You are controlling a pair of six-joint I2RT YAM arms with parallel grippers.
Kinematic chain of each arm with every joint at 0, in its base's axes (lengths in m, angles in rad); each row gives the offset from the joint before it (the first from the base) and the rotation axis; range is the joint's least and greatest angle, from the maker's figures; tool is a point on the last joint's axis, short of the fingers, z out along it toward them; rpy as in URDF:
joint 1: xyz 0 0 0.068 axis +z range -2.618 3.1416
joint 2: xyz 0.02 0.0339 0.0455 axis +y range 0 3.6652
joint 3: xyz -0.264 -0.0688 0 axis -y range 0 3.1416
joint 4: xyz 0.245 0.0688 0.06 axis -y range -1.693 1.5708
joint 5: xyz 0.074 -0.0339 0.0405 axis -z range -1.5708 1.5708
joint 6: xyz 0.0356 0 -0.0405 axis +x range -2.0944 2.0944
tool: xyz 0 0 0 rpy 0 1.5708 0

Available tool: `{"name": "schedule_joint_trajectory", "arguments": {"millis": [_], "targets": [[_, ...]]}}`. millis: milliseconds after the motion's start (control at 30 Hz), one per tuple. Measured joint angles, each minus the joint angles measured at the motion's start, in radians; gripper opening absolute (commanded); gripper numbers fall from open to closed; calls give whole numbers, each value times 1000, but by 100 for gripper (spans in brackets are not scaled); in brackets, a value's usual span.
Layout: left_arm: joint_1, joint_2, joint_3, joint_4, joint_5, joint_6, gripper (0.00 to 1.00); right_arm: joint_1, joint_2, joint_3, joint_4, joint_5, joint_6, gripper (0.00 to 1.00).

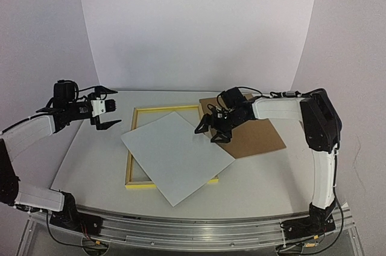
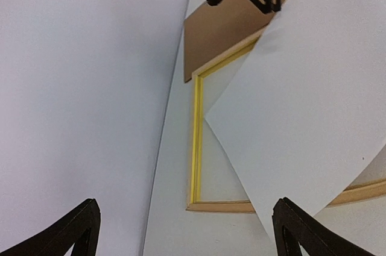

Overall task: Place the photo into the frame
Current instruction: Turn over the photo from the photo frame.

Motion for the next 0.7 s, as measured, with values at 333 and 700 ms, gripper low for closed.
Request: {"name": "schedule_joint_trajectory", "arguments": {"millis": [333,700], "targets": [[18,94,348,257,-22,-925,100,-73,-1,5,-81,43,-119,87],[22,132,93,145,-273,-1770,100,-124,-37,-22,-204,-3,-285,79]]}}
